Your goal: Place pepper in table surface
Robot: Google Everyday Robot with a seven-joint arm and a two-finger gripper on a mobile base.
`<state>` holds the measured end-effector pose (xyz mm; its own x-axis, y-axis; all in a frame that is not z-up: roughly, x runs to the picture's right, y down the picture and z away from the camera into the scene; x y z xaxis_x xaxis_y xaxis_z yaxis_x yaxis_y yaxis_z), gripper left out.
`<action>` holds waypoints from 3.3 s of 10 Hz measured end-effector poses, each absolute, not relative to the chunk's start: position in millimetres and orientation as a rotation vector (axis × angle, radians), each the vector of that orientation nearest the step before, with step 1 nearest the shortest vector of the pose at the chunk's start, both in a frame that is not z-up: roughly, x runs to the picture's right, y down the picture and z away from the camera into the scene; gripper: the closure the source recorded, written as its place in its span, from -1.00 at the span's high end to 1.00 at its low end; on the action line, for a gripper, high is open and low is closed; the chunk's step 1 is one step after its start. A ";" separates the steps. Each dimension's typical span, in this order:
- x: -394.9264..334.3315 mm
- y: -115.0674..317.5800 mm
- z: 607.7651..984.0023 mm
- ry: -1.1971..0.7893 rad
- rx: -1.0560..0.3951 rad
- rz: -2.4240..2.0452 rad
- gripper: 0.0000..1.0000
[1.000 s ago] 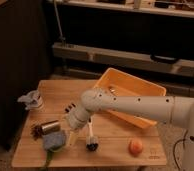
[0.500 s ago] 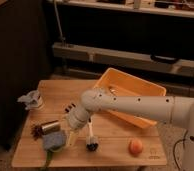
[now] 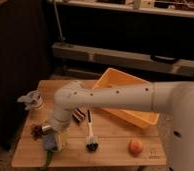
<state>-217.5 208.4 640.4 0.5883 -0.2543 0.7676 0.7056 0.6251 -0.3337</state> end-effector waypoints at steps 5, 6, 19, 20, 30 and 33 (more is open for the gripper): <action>-257.4 225.5 605.8 -0.677 -0.636 -1.001 0.60; -255.5 224.9 606.4 -0.674 -0.637 -0.999 0.60; -282.4 277.8 652.4 -0.739 -0.471 -1.345 0.60; -283.4 282.0 654.6 -0.750 -0.486 -1.355 0.60; -267.9 322.7 690.1 -0.740 -0.537 -1.353 0.60; -261.8 327.7 702.0 -0.770 -0.550 -1.329 0.60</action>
